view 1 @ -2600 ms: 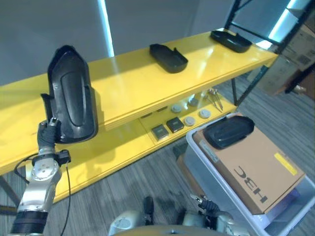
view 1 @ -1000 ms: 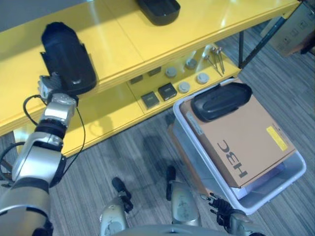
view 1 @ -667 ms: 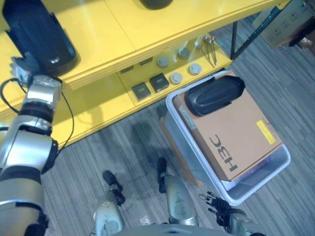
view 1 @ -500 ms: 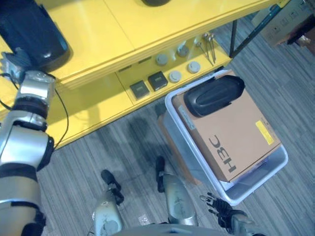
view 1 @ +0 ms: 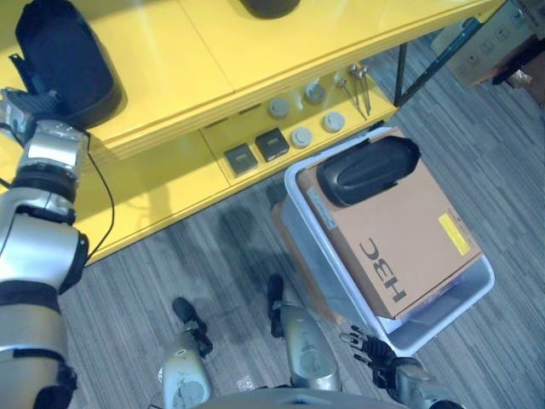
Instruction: Move parts from the plastic box to the shelf.
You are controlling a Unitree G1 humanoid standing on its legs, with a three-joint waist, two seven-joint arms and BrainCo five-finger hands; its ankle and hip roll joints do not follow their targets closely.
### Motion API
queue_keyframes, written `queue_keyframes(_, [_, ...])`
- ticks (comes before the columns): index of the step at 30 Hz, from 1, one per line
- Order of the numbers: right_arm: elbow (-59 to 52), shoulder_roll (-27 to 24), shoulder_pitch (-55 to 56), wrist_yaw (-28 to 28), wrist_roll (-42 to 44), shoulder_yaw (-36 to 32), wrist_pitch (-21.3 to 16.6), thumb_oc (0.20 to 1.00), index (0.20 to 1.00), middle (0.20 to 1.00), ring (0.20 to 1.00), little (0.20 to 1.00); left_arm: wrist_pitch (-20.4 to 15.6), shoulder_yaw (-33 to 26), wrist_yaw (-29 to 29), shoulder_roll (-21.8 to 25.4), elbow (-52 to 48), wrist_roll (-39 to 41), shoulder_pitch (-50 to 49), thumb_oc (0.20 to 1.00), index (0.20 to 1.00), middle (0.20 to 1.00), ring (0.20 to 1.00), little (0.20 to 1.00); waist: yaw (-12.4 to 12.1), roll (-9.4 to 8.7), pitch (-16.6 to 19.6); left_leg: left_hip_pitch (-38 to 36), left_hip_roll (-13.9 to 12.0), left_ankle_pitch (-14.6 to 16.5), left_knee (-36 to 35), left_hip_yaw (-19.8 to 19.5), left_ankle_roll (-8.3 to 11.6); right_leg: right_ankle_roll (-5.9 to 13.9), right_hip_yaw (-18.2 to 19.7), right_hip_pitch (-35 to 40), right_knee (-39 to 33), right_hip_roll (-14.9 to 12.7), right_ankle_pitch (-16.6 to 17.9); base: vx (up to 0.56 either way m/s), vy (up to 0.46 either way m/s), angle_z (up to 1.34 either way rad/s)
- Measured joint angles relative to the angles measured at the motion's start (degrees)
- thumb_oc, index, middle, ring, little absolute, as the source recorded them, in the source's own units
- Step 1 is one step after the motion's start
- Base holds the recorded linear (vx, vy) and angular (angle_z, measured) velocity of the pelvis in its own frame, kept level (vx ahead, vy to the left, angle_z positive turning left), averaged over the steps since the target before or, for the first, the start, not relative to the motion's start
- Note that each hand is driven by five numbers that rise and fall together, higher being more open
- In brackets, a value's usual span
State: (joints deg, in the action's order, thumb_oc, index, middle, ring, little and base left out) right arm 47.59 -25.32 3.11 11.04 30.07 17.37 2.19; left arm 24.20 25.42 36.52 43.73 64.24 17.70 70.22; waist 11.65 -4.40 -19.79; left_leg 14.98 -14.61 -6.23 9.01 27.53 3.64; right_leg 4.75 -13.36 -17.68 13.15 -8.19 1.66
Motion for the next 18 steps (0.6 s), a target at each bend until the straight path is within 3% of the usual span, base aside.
queue_keyframes(7, [0.01, 0.01, 0.13, -0.44, -0.21, 0.38, 0.31, 1.000, 1.000, 1.000, 1.000, 1.000, 0.33, -0.09, 0.85, 0.35, -0.69, -0.34, -0.19, 1.000, 1.000, 1.000, 1.000, 1.000, -0.63, 0.01, 0.07, -3.20, 0.04, 0.03, -0.28, 0.11, 0.01, -0.52, -0.09, 3.72, -1.33, 0.21, 0.44, 0.01, 0.014, 0.00])
queue_keyframes(12, [-1.73, 0.04, 1.48, -1.73, -1.38, -0.32, 0.49, 1.000, 1.000, 1.000, 1.000, 1.000, -1.30, -0.59, 3.42, 3.95, -5.58, -0.56, -0.39, 1.000, 1.000, 1.000, 1.000, 1.000, -1.90, 0.11, 0.92, -5.95, 0.28, 0.03, -1.31, 0.04, 0.06, -0.56, -0.48, 6.80, -2.54, 0.22, 0.55, 0.06, 0.050, 0.05])
queue_keyframes(15, [-1.74, 0.26, 2.57, -1.91, -3.71, -2.14, 1.59, 1.000, 1.000, 1.000, 1.000, 1.000, -3.22, -0.69, 3.03, 8.96, -12.52, -1.38, -1.71, 1.000, 1.000, 1.000, 1.000, 1.000, -2.71, 1.14, 3.33, -8.56, 1.36, -0.25, -3.71, -0.54, 0.31, -0.18, -1.64, 10.19, -4.76, -0.16, 0.86, 0.08, 0.052, 0.16])
queue_keyframes(18, [-1.74, 0.04, 5.49, -2.92, -5.85, -3.46, 2.20, 1.000, 1.000, 1.000, 1.000, 1.000, -4.89, -0.92, 1.30, 11.77, -17.57, -3.94, -5.71, 1.000, 1.000, 1.000, 1.000, 1.000, -4.54, 3.75, 8.32, -10.56, 2.78, -0.40, -5.95, -0.68, 0.07, 0.42, -2.09, 12.69, -6.76, -0.93, 0.96, 0.06, 0.045, 0.11])
